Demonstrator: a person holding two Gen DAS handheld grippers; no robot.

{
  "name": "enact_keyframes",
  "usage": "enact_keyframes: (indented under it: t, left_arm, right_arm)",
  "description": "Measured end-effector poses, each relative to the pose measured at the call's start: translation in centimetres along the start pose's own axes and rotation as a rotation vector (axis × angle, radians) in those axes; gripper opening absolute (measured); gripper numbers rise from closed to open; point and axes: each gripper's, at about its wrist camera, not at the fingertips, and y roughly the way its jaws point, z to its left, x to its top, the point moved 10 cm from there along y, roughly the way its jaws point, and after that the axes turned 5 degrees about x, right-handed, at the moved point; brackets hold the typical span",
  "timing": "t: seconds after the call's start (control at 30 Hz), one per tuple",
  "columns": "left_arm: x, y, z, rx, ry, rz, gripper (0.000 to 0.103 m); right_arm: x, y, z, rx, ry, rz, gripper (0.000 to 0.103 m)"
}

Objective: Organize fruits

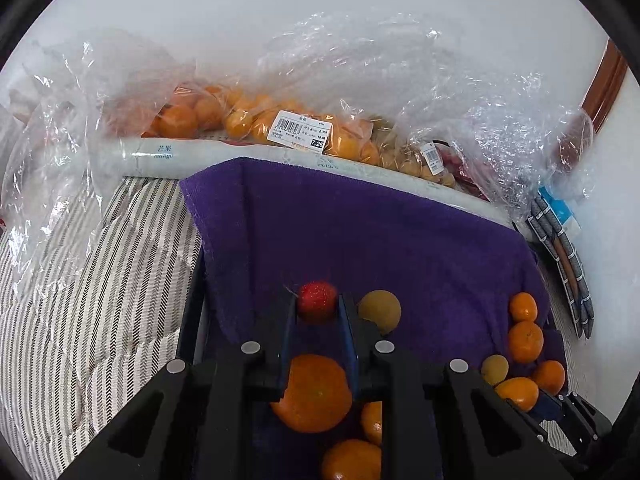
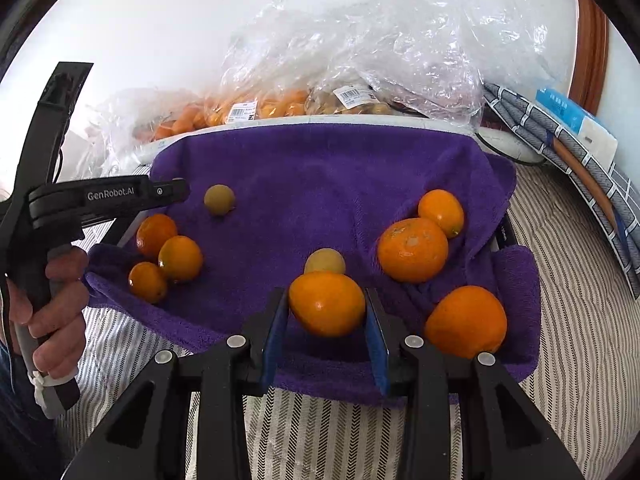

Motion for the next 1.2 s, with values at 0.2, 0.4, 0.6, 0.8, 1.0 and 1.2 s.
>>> enact_keyframes:
  t: [0.2,0.4,0.6,0.8,1.0,1.2]
  left_arm:
    - [-0.3,0.4,0.1,0.0,0.0,0.014,0.02]
    - [-0.3,-0.2,0.0,-0.012,0.008,0.015,0.029]
    - [0.0,-2.1,-0.3,-0.013,0.022,-0.019,0.036]
    - [-1.3,-4.4,-0.2,-0.007,0.035,-0.024,0.043]
    - [-3.4,-7.8,-0.1,0.001,0.037,-0.026,0.047]
    - [-5.9,-12.0,0.0,0.018,0.027,-0.04,0.048]
  right_arm:
    - [-0.1,0.0,-0.1,-0.014,-0.001,-0.009,0.038]
    - [0.1,0.0,-0.1,-0.014,0.016,-0.008,0.044]
    - [0.3,-0.9,0.4,-0.003,0.028,-0.025,0.052]
    - [0.5,-2.8,0.5,-0.02,0.035,-0.039,0.054]
    - [0.5,-6.2,0.1,-0.029,0.076,-0.07,0.054]
    - [0.1,-11.0,-0.5,-0.044,0.108,-0.112,0.054]
